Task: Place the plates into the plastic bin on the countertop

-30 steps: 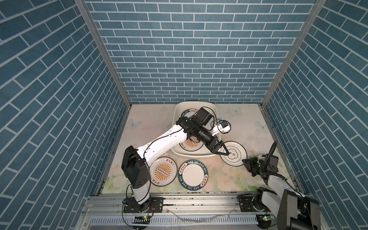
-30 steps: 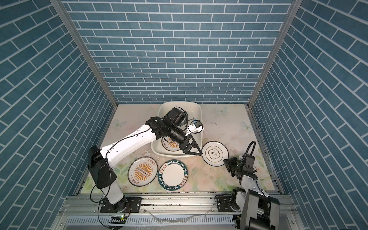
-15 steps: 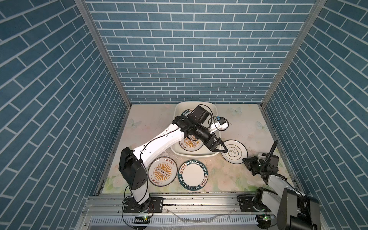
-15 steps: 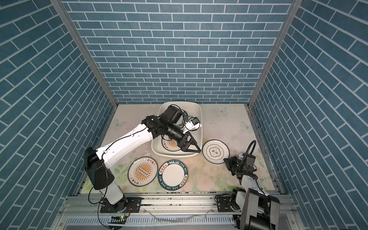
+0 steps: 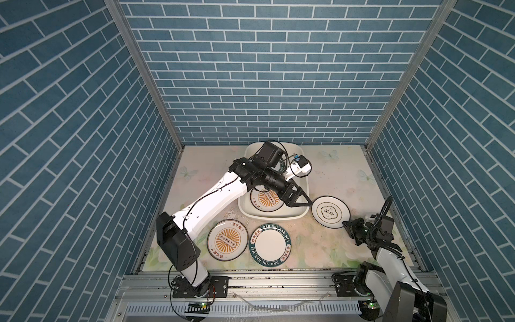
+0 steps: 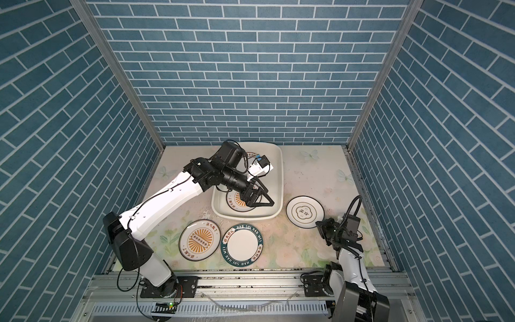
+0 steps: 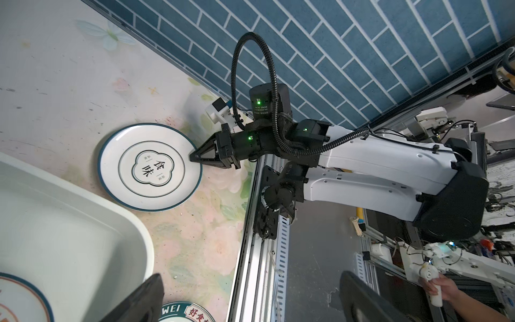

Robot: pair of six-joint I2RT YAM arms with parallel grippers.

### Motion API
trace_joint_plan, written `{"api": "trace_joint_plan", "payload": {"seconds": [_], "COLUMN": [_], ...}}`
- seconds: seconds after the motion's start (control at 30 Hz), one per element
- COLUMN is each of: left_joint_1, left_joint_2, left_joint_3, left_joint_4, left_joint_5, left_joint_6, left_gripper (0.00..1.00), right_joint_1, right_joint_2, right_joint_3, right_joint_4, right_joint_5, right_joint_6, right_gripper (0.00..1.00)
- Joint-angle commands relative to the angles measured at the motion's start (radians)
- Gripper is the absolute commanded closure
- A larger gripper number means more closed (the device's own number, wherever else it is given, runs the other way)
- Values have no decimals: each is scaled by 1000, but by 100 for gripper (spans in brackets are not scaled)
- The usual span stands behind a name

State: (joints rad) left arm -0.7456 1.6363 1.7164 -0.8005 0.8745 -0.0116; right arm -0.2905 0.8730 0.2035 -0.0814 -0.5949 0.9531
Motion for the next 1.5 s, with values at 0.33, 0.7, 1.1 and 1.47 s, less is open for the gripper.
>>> {"api": "trace_joint_plan", "payload": {"seconds": [0.33, 0.7, 1.1, 1.47], "left_joint_1": [146, 300, 384, 424], "left_joint_2": [-100, -151, -163, -141], "left_joint_3": [-34, -81, -118, -118], "left_joint_4": [4, 38, 90, 96], "left_joint_5": [-61, -70, -74, -127], "left_joint_6": [36, 37, 6, 7], "left_gripper": [0, 0, 1, 0], "right_joint_1": [-15, -15, 8, 257], "right_joint_2": [-64, -39, 115, 293], "right_joint_3": [253, 506, 732, 906], "right_joint_4": [-219, -419, -473, -431], "right_joint_5": [50, 102, 100, 209], "right_joint_6": [-70, -170, -212, -198], "right_gripper": [100, 100, 100, 100]}}
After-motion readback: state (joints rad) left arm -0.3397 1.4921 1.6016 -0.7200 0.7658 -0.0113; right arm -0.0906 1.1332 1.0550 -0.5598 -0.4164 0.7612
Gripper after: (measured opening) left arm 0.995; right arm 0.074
